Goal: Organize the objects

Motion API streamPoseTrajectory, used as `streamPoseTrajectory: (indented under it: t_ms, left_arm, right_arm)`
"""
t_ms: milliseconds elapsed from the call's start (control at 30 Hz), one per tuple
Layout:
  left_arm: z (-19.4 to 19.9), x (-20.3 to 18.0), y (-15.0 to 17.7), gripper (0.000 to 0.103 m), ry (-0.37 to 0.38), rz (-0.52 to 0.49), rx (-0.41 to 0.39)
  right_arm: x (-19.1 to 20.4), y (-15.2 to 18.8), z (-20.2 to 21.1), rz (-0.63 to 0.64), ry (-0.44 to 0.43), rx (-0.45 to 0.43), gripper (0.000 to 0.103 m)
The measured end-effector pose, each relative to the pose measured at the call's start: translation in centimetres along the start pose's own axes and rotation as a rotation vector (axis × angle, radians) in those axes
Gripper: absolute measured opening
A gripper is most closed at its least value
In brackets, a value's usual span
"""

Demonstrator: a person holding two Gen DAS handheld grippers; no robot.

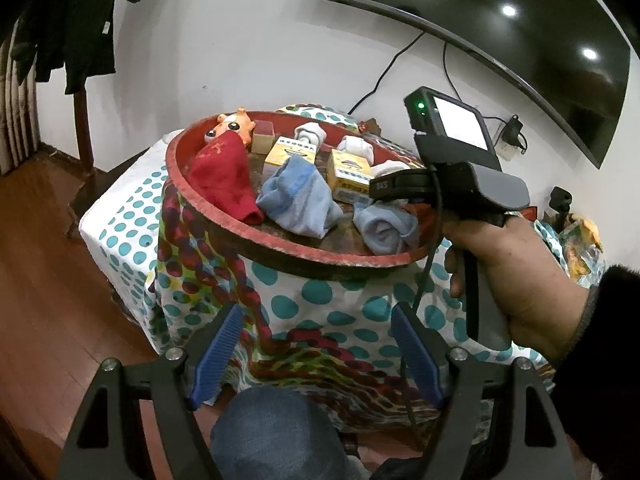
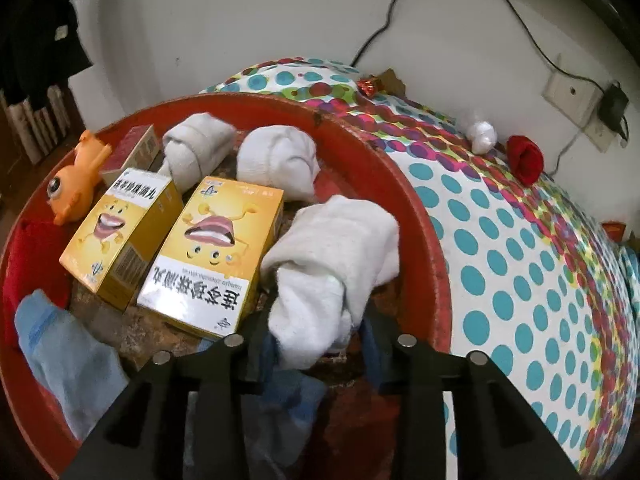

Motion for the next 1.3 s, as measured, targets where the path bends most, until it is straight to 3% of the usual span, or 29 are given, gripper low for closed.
streamPoseTrajectory:
  t_ms: [133, 200, 300, 333, 433, 633, 767, 1300]
  left_arm:
    - [0.0, -0.6, 0.1, 0.081, -0.029, -0.041, 0.008]
    - [0.2, -0.6, 0.0, 0.084, -0.065, -0.056, -0.019]
    - [1.2, -0.5, -0.5, 0.085, -0.117, -0.077, -0.074]
    - [1.6, -0.4, -0.7, 0.085, -0.136, -0.087, -0.094]
    - [3.1, -0.3, -1.4, 0.085, -0.194, -0.099, -0.157]
    - [5.6, -1.6, -2.1, 0.086, -0.198, -0.131, -0.232]
    - [5.9, -2.9, -1.4, 0.086, -0.162, -0.135, -0.213]
    - [5.7, -4.3, -0.2, 0.086, -0.232, -0.172, -0.200]
  right_arm:
    - [0.6, -0.1, 1.5, 0.036, 0.008, -0.047, 0.061]
    - [0.8, -0.4, 3.7, 0.055, 0.049, -0.122, 0.082]
    - [0.6, -0.5, 7.8, 0.040, 0.084, -0.235, 0.100]
    - [0.5, -0.4, 9.0, 0.029, 0.092, -0.259, 0.102]
    - [0.1, 0.6, 12.2, -0.003, 0.122, -0.297, 0.102]
    - [-0.7, 3.7, 17.5, -0.053, 0.159, -0.348, 0.102]
    - [-0.7, 6.0, 20.4, -0.067, 0.160, -0.386, 0.102]
    - [-2.8, 9.1, 24.0, -0.160, 0.125, -0.406, 0.103]
Point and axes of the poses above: each gripper's, at about its wrist camera, not at the fingertips, and z roughly against the way its jaws point, x to its left, y to its underside, the point moved 6 cm from there along -z, roughly the way its jaws point
